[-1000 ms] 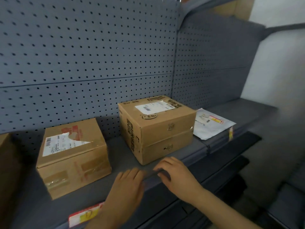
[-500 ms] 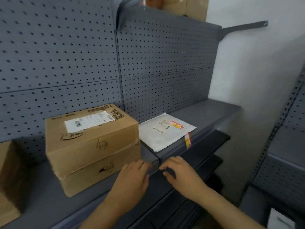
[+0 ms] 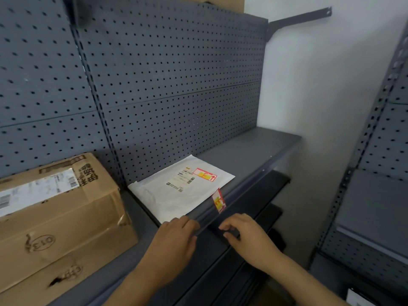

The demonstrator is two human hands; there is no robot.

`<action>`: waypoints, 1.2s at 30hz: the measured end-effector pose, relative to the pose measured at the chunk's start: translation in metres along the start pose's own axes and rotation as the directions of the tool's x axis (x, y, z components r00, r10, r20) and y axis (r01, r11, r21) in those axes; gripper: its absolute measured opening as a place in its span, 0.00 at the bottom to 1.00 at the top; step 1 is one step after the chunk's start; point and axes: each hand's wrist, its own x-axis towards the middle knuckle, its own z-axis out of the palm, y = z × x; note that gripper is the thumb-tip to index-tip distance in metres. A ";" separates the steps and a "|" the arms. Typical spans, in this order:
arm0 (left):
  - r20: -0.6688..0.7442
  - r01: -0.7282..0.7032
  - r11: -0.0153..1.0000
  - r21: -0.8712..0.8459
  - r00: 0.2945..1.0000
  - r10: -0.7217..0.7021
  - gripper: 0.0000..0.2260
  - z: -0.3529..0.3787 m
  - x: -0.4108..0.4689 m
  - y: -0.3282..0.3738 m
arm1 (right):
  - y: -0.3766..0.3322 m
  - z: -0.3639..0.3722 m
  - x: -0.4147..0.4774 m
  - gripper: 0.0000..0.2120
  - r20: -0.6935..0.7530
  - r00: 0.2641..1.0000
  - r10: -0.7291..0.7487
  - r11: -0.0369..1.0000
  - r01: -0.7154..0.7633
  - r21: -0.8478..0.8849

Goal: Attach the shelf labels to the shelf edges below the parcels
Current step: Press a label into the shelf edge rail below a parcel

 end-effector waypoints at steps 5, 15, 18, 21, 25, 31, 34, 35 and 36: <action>0.036 -0.004 1.000 -0.017 0.999 0.004 0.08 0.011 0.040 -0.011 | 0.029 -0.002 0.029 0.09 0.006 0.997 0.071 0.997 -0.071 0.001; 0.049 -0.007 0.998 -0.069 0.999 0.010 0.11 0.028 0.098 -0.029 | 0.069 0.001 0.080 0.09 -0.056 0.988 0.144 0.989 -0.142 0.042; 0.083 0.005 0.998 -0.070 0.997 0.001 0.11 0.032 0.106 -0.030 | 0.075 0.004 0.090 0.10 -0.036 0.993 0.114 0.993 -0.113 0.039; 0.074 0.035 0.997 -0.075 0.997 -0.029 0.12 0.033 0.112 -0.031 | 0.081 0.009 0.099 0.12 0.022 0.996 0.092 0.995 -0.093 0.025; 0.051 0.064 0.996 -0.061 0.997 -0.061 0.12 0.035 0.118 -0.025 | 0.087 0.009 0.106 0.10 0.054 0.997 0.049 0.997 -0.052 0.050; 0.042 0.077 0.997 -0.019 0.996 -0.077 0.11 0.043 0.123 -0.018 | 0.089 0.008 0.110 0.05 0.099 0.994 0.040 0.993 -0.050 0.103; 0.023 0.072 0.997 -0.015 0.997 -0.072 0.09 0.046 0.122 -0.017 | 0.090 0.008 0.107 0.07 0.110 0.992 0.055 0.979 -0.076 0.191; 0.018 0.073 0.997 -0.010 0.997 -0.072 0.09 0.046 0.121 -0.017 | 0.088 0.008 0.105 0.08 0.095 0.993 0.071 0.967 -0.092 0.238; 0.017 0.075 0.997 -0.003 0.997 -0.075 0.08 0.047 0.120 -0.017 | 0.085 0.007 0.104 0.09 0.073 0.994 0.086 0.953 -0.104 0.285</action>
